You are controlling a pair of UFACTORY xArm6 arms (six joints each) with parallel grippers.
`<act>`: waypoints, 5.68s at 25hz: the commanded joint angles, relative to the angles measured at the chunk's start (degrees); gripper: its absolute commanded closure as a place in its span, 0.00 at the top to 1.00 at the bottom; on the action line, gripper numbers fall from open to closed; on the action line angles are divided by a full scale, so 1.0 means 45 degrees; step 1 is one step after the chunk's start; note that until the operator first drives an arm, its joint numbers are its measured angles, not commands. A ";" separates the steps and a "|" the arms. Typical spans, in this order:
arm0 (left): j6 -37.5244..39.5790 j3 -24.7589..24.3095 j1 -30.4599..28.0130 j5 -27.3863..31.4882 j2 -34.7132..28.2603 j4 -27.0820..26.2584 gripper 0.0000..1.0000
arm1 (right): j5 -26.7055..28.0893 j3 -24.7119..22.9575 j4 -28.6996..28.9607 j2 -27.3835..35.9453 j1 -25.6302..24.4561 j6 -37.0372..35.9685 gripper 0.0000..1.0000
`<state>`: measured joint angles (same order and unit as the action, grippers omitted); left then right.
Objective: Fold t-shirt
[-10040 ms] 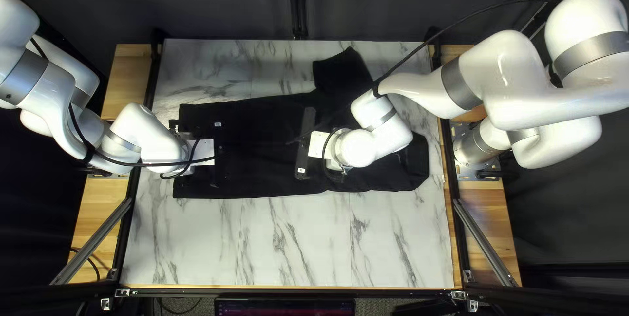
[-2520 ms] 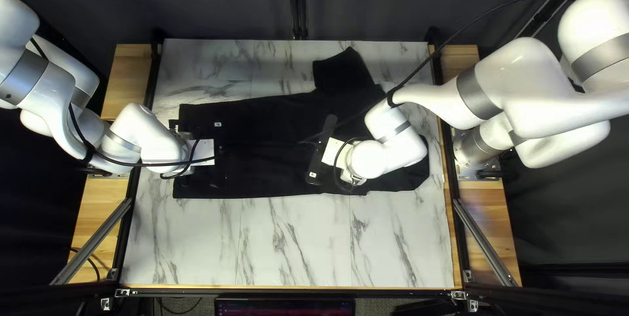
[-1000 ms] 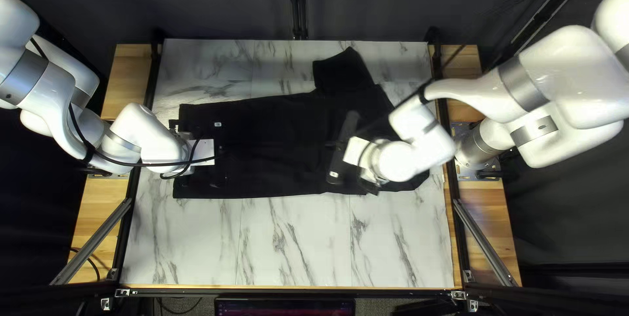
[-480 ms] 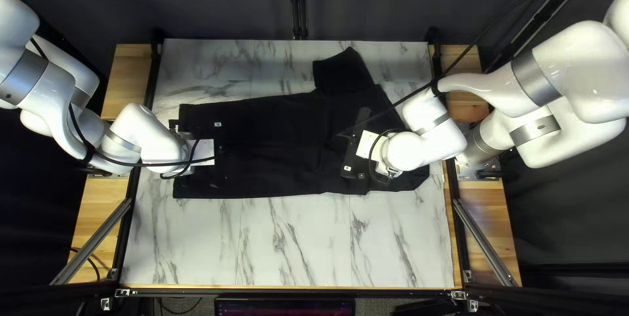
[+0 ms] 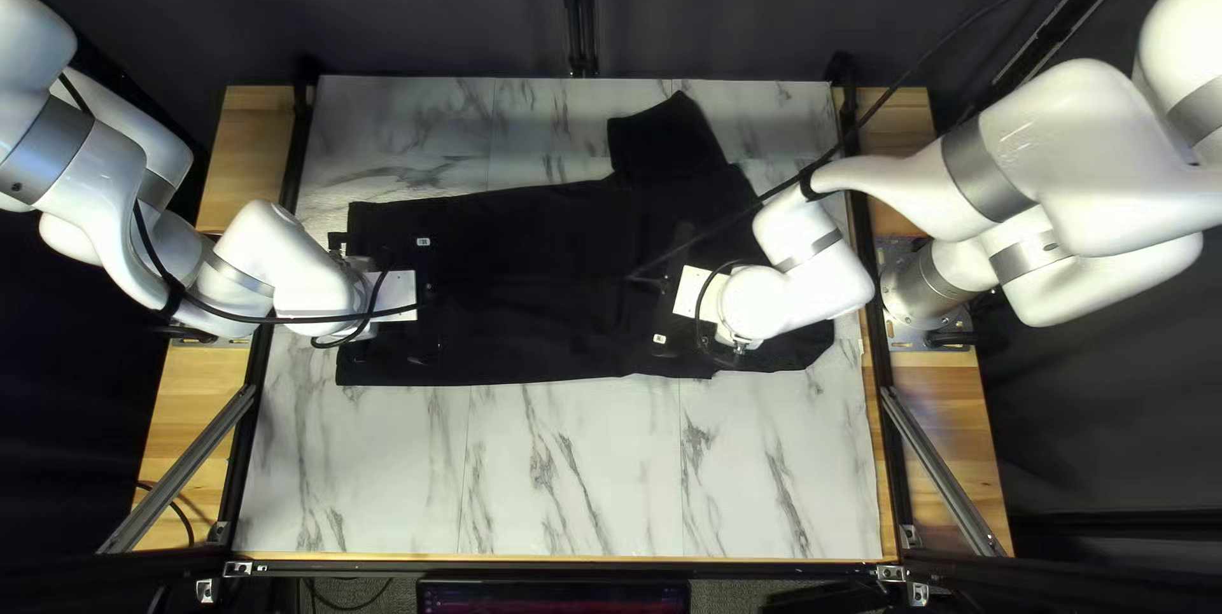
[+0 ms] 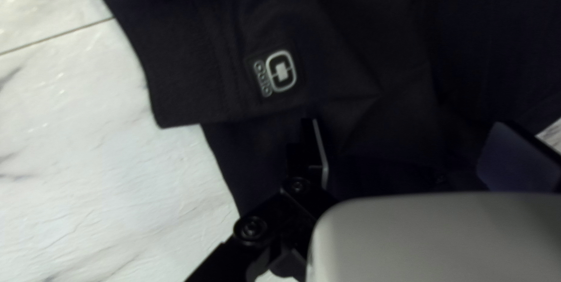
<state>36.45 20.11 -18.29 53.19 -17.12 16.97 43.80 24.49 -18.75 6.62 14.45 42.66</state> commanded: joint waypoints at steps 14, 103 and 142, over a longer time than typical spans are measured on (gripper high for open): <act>0.0000 0.0000 0.0000 0.0000 0.0000 0.0000 1.00 | -0.0690 -0.0135 -0.1845 0.1106 -0.1991 -0.0707 1.00; 0.0000 0.0000 0.0000 0.0000 0.0000 0.0000 1.00 | 0.2462 -0.2345 0.0213 0.7895 -0.4215 -0.4339 1.00; 0.0000 0.0000 0.0000 0.0000 0.0000 0.0000 1.00 | 0.5837 0.0086 0.4159 1.1114 -0.1520 -0.8513 1.00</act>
<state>36.45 20.11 -18.29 53.19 -17.12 16.97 80.14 32.57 -3.87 56.95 9.13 13.25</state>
